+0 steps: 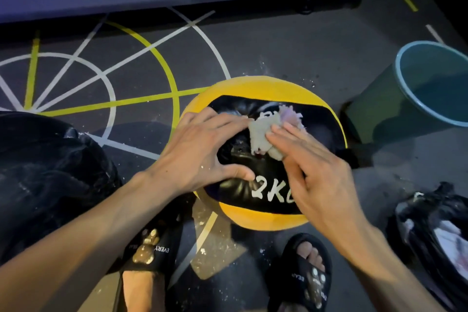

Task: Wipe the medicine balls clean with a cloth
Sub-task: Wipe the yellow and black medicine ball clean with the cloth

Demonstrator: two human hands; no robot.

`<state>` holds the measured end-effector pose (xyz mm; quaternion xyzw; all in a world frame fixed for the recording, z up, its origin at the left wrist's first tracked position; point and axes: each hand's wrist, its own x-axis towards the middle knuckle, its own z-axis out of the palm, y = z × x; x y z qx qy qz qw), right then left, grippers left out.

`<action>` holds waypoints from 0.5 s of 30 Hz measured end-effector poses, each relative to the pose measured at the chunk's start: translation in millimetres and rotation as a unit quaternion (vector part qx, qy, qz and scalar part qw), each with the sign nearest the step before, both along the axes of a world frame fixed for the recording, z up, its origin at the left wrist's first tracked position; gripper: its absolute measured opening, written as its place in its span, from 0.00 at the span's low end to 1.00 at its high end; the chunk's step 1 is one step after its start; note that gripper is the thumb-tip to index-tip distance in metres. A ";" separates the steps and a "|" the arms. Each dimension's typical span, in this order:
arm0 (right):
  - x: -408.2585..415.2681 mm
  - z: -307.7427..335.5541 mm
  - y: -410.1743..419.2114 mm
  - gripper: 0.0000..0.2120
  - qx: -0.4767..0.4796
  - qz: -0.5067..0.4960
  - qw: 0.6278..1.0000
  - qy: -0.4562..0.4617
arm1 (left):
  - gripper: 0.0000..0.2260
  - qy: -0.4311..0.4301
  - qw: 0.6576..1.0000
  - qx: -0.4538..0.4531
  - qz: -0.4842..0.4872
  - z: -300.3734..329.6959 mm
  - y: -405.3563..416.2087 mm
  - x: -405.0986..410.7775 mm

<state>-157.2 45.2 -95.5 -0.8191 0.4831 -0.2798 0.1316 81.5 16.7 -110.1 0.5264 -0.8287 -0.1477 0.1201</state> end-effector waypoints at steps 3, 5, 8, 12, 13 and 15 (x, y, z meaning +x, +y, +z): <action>-19.9 1.7 -9.0 0.21 -0.027 0.008 1.000 0.001 | 0.44 0.007 1.000 0.019 0.021 4.3 -16.4 0.3; -35.8 0.7 -18.9 0.23 -0.039 -0.050 0.998 0.002 | 0.46 0.023 0.998 0.034 0.039 8.2 -29.8 -1.3; -48.1 2.1 -37.8 0.23 -0.019 -0.151 0.987 -0.041 | 0.48 0.027 0.997 0.048 0.061 13.5 -51.5 -9.9; -23.9 -6.3 -33.2 0.20 -0.050 -0.165 0.983 -0.056 | 0.48 0.034 0.995 0.058 0.072 15.6 -70.8 -17.8; -17.0 -9.7 -24.7 0.19 -0.059 -0.125 0.990 -0.042 | 0.48 0.035 0.995 0.058 0.073 15.2 -73.5 -17.5; -16.3 -12.8 -11.7 0.18 -0.078 -0.032 0.996 0.004 | 0.48 0.039 0.994 0.062 0.076 15.1 -75.9 -15.7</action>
